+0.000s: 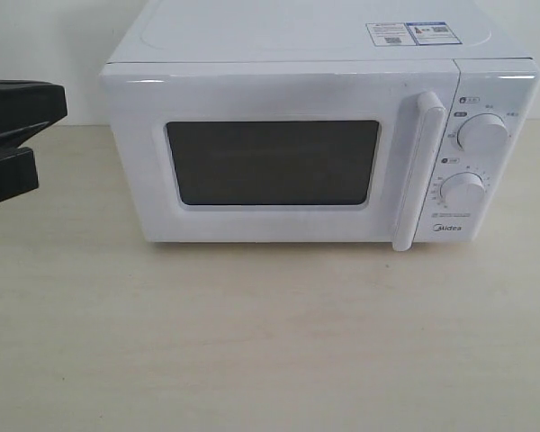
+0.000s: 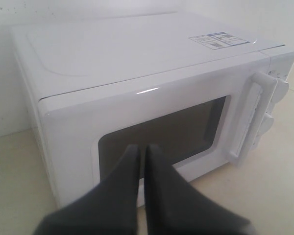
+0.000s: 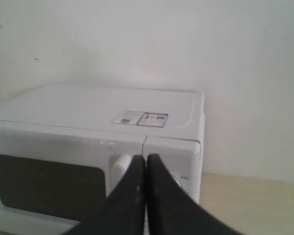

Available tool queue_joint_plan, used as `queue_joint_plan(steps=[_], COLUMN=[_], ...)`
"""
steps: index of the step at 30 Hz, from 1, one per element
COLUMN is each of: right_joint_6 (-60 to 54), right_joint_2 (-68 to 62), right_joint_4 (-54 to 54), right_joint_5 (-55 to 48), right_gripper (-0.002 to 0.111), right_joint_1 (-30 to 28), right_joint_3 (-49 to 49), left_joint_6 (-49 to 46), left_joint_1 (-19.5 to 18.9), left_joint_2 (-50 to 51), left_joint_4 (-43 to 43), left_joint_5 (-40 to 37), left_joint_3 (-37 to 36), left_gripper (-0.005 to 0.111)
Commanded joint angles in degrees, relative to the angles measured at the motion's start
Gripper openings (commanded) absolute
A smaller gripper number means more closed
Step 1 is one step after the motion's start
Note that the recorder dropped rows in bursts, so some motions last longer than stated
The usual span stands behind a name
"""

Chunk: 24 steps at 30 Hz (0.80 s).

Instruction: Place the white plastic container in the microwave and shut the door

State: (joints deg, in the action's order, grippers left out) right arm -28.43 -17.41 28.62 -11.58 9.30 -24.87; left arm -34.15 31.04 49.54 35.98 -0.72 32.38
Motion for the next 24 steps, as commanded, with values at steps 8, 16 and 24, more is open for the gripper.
queue_joint_plan(steps=[8,16,24], right_joint_6=[28.43,28.05,28.43], right_joint_2=[2.29,4.18,4.18], right_joint_4=[-28.09,-29.35,-29.21], right_joint_5=[-2.59,-4.76,-8.92], right_gripper=[0.0,0.0,0.0], right_joint_1=[-0.2,-0.2,-0.2], right_joint_3=[0.21,0.21,0.21], left_joint_6=[-0.2,-0.2,-0.2], left_joint_1=[-0.14,-0.14,-0.14], left_joint_2=[-0.48,-0.48,-0.48], left_joint_4=[-0.04,-0.04,-0.04], left_joint_5=[0.72,0.72,0.72], left_joint_3=[-0.27,-0.27,-0.27], left_gripper=[0.004,0.004,0.004])
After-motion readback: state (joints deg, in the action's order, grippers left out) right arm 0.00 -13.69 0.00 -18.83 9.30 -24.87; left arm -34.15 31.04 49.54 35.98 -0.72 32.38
